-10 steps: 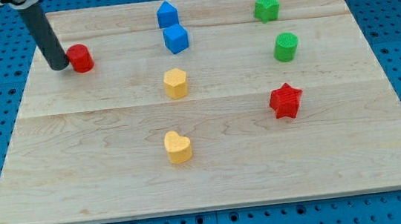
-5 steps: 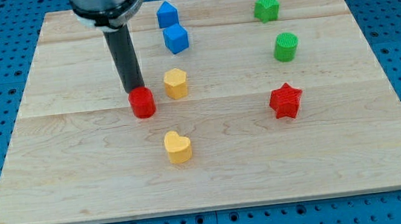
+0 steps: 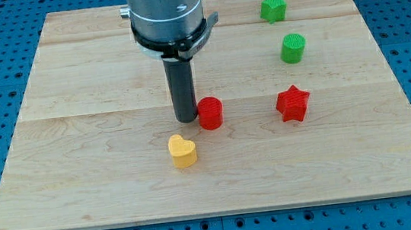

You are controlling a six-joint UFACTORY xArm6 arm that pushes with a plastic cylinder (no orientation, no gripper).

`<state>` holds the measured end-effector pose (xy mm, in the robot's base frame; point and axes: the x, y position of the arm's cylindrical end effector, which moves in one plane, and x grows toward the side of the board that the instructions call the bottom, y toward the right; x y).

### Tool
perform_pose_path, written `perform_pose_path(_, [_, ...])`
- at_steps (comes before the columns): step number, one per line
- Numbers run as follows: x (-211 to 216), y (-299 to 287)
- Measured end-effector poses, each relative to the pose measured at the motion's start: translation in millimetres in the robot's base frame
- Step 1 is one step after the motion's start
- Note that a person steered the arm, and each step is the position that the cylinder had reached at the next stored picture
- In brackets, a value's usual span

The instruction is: Move red circle to the bottom left of the red star

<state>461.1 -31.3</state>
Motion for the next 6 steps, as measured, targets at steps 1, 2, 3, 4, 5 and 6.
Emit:
perform_pose_path(1, [-5.2,1.3])
perform_pose_path(2, [10.7,31.3])
perform_pose_path(3, [33.0,75.2])
perform_pose_path(4, [26.0,83.9])
perform_pose_path(5, [3.7,91.8])
perform_pose_path(6, [29.2,149.3])
